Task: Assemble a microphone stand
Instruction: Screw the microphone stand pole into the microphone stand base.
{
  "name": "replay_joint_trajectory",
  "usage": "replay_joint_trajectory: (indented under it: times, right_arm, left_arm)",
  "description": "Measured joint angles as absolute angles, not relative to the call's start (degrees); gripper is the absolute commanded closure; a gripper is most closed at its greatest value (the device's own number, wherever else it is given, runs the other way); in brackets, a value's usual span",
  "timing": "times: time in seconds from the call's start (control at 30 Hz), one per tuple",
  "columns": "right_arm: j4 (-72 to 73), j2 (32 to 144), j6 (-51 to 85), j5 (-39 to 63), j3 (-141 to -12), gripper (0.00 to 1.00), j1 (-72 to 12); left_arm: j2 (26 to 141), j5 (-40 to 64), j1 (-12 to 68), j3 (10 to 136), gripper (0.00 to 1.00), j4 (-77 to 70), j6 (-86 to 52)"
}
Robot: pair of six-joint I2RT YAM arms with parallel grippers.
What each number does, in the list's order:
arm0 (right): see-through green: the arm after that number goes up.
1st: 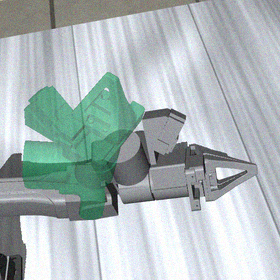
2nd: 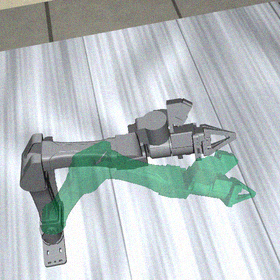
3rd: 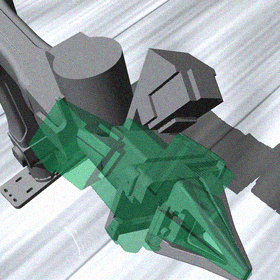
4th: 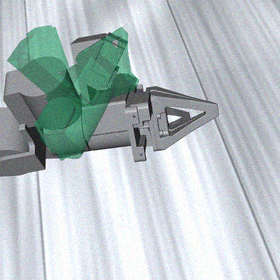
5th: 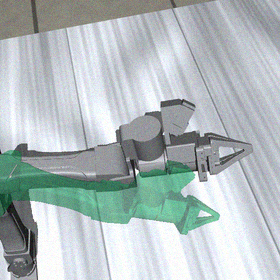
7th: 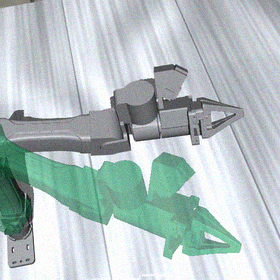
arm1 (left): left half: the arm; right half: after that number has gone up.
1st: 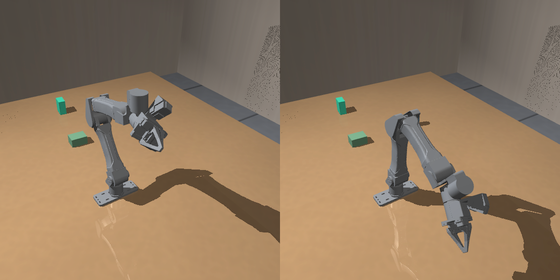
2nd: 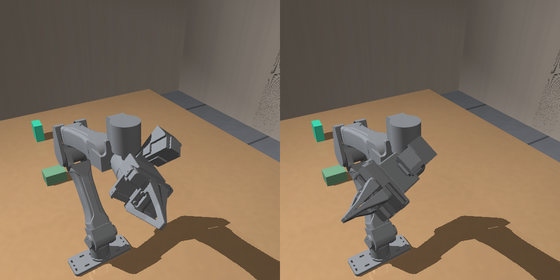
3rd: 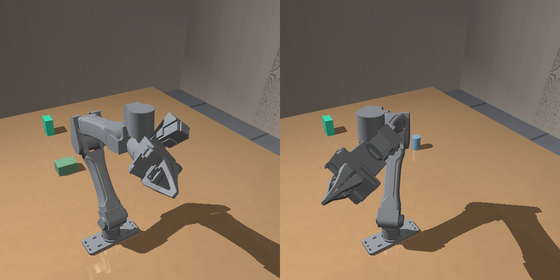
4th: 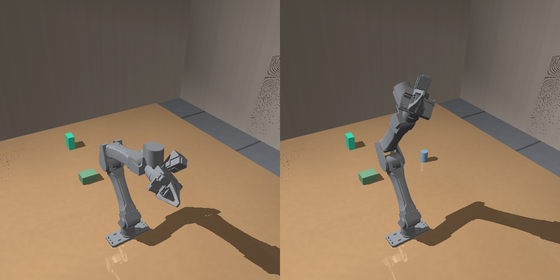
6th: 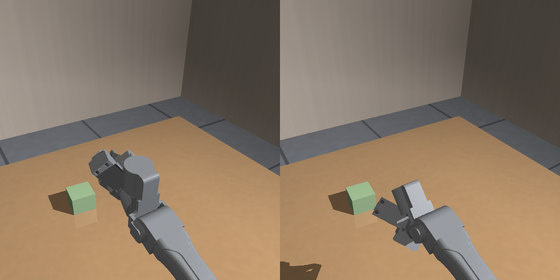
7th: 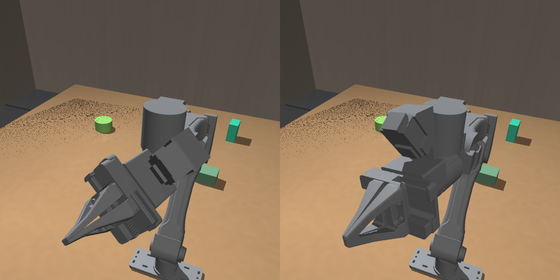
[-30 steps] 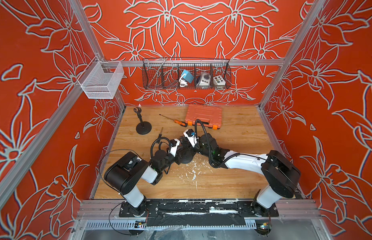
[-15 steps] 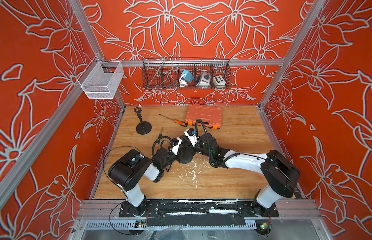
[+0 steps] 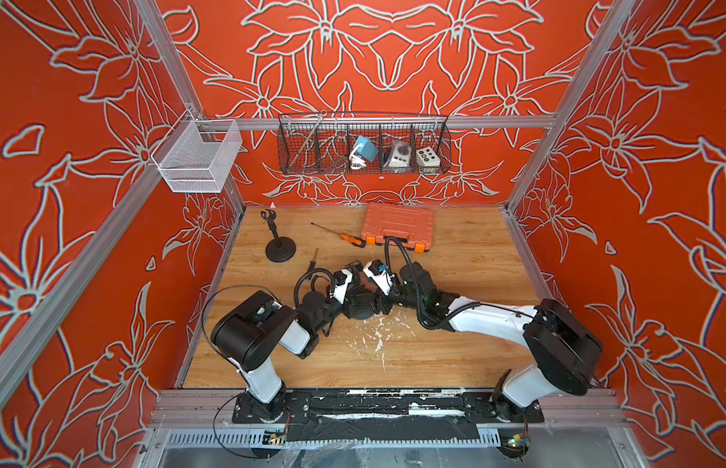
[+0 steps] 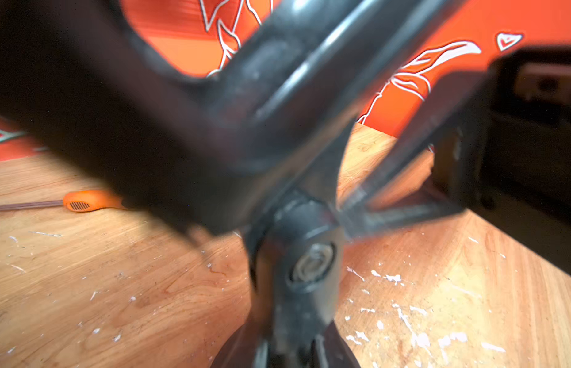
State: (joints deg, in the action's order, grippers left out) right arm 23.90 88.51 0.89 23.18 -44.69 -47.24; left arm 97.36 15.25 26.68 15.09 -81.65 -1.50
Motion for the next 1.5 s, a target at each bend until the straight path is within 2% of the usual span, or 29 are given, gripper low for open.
replay_joint_trajectory:
  times: [0.23,0.5,0.6,0.77,1.07,1.27,1.43,1.5]
  right_arm:
    - [17.7,88.7,-7.4,39.0,-44.9,0.3,-38.5]
    - [8.7,94.4,-18.3,49.7,-55.2,0.33,-34.3]
    - [6.9,96.5,-20.4,51.9,-58.6,0.37,-33.8]
    - [6.7,99.5,-20.7,54.2,-61.9,0.37,-34.0]
    - [12.9,100.5,-15.0,50.8,-62.0,0.32,-36.5]
    - [17.4,100.5,-10.2,46.9,-60.9,0.4,-38.2]
    - [20.4,100.4,-7.3,43.4,-56.5,0.54,-39.6]
    - [21.3,100.3,-6.7,41.4,-54.9,0.63,-40.8]
  left_arm:
    - [97.4,15.3,26.7,14.7,0.92,-82.3,-1.5]
    - [97.8,15.6,26.7,14.6,0.92,-82.9,-1.5]
    - [97.8,15.6,26.7,14.6,0.91,-82.9,-1.4]
    - [97.9,15.8,26.7,14.6,0.87,-83.1,-1.4]
    - [99.3,17.0,27.0,14.5,0.73,-82.3,-1.9]
    - [99.7,17.0,27.1,14.0,0.71,-79.4,-2.5]
    - [99.7,17.0,27.1,14.0,0.69,-78.9,-2.6]
    - [99.7,17.0,27.1,14.0,0.69,-78.9,-2.7]
